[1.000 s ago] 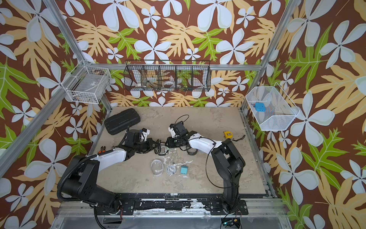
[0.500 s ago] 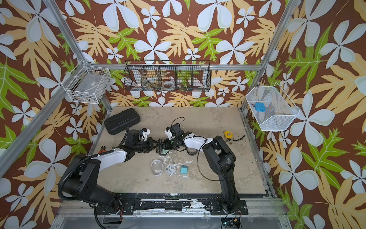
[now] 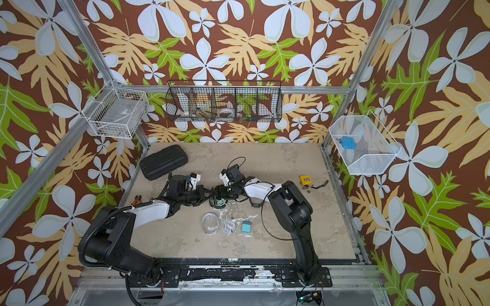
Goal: Pack away charging kits
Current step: Place the storage bag at the center of the board.
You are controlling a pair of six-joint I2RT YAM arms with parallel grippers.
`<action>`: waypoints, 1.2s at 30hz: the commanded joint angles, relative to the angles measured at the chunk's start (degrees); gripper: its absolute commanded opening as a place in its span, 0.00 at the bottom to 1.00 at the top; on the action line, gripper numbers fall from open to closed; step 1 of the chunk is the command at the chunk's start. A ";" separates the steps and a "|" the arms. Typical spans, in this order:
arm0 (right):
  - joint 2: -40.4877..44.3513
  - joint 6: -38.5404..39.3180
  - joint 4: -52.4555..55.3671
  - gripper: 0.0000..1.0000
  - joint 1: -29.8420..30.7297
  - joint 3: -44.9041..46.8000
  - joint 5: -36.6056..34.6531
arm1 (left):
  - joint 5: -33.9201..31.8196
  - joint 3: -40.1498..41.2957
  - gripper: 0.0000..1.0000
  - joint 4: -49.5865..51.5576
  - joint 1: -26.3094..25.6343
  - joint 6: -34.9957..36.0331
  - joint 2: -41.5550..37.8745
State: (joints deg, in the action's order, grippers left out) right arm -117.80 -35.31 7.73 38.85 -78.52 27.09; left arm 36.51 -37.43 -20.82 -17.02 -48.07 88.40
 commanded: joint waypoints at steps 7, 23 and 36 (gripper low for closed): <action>6.44 0.42 -2.18 0.51 0.31 7.31 -0.61 | 0.29 -0.02 0.00 0.25 -0.09 0.78 0.02; 3.03 -5.12 -11.13 0.28 -0.16 9.63 9.62 | 1.31 -0.58 0.00 1.15 -0.08 1.73 1.40; 14.60 6.29 2.88 0.52 -2.66 9.53 -0.12 | -1.89 -5.58 0.43 11.75 0.01 9.56 1.98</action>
State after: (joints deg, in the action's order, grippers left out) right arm -104.22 -33.08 6.17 36.18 -68.71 29.71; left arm 36.71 -41.95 -13.67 -17.08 -42.76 91.02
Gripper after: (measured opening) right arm 0.506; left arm 0.434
